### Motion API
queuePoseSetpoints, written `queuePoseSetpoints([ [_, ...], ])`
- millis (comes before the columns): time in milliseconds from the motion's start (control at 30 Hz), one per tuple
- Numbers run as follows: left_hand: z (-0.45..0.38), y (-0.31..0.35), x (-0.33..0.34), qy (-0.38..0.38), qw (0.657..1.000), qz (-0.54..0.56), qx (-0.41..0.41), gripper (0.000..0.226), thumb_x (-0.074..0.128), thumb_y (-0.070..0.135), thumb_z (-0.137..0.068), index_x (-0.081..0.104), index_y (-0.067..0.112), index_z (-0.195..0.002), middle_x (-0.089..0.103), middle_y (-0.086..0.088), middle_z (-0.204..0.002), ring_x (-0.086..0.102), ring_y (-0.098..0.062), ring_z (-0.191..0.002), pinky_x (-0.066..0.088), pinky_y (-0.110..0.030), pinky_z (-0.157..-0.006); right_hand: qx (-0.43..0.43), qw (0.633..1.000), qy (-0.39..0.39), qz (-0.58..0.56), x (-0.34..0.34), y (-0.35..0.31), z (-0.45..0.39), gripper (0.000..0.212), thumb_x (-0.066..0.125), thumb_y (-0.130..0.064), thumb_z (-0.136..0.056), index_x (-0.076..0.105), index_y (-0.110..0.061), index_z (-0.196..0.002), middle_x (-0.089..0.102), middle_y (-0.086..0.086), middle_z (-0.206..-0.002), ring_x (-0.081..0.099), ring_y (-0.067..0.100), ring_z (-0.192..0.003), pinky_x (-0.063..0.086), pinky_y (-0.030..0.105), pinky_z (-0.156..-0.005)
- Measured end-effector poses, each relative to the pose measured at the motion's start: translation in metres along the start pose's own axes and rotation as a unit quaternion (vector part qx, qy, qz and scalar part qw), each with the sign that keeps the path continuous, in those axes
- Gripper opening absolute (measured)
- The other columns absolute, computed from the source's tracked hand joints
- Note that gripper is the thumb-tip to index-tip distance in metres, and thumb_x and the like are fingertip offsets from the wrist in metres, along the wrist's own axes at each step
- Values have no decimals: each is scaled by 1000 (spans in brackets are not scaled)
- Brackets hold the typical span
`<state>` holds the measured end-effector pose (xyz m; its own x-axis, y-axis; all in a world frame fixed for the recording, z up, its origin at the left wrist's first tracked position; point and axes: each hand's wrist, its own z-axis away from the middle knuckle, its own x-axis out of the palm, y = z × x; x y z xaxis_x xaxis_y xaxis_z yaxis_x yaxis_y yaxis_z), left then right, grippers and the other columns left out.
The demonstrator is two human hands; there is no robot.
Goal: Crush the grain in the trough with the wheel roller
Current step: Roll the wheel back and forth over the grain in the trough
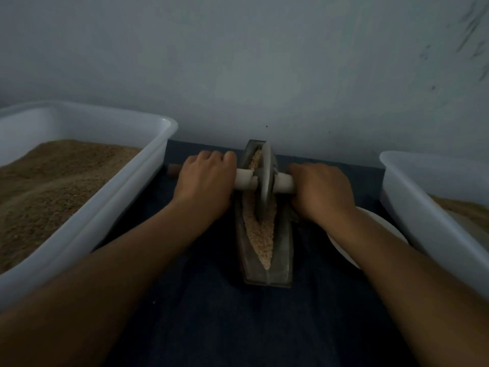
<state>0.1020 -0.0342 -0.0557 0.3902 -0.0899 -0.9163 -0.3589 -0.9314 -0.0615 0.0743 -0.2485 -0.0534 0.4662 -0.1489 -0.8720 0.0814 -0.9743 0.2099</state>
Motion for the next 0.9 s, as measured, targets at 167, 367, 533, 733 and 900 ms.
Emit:
queuePoseSetpoints([
  [167, -39, -5, 4, -29, 999, -15, 17, 49, 73, 30, -79, 50, 20, -120, 58, -9, -119, 53, -30, -110, 43, -43, -86, 33, 992, -110, -44, 12, 14, -42, 23, 69, -38, -79, 66, -30, -100, 68, 2, -102, 64, 26, -90, 35, 29, -61],
  [367, -63, -16, -2, -97, 995, -4, 38, 52, 71, 36, -80, 50, 23, -126, 54, -8, -124, 50, -29, -114, 43, -47, -94, 38, 987, -154, -37, 12, 17, -62, 25, 67, -39, -82, 67, -27, -104, 67, 4, -105, 63, 26, -88, 41, 29, -63],
  [533, -39, -10, 0, -86, 996, 5, -4, 31, 68, 30, -84, 55, 21, -111, 63, -6, -108, 60, -28, -98, 40, -38, -71, 37, 994, -97, -16, 10, 9, -44, 20, 66, -36, -82, 66, -28, -100, 67, 2, -99, 61, 23, -80, 33, 25, -54],
  [733, 1, 7, -20, -74, 996, -38, -22, 30, 71, 31, -81, 58, 23, -107, 63, -4, -98, 62, -25, -90, 38, -36, -66, 14, 999, -6, -36, -6, -3, 19, 21, 66, -34, -79, 60, -26, -97, 66, -1, -88, 63, 26, -80, 29, 30, -58],
  [900, 46, 16, -33, 26, 998, -52, -2, 28, 73, 36, -79, 54, 25, -97, 64, 4, -92, 59, -16, -79, 33, -30, -64, 11, 996, -3, -87, -28, -11, 58, 11, 64, -27, -83, 60, -22, -92, 63, -1, -85, 60, 24, -77, 39, 35, -64],
])
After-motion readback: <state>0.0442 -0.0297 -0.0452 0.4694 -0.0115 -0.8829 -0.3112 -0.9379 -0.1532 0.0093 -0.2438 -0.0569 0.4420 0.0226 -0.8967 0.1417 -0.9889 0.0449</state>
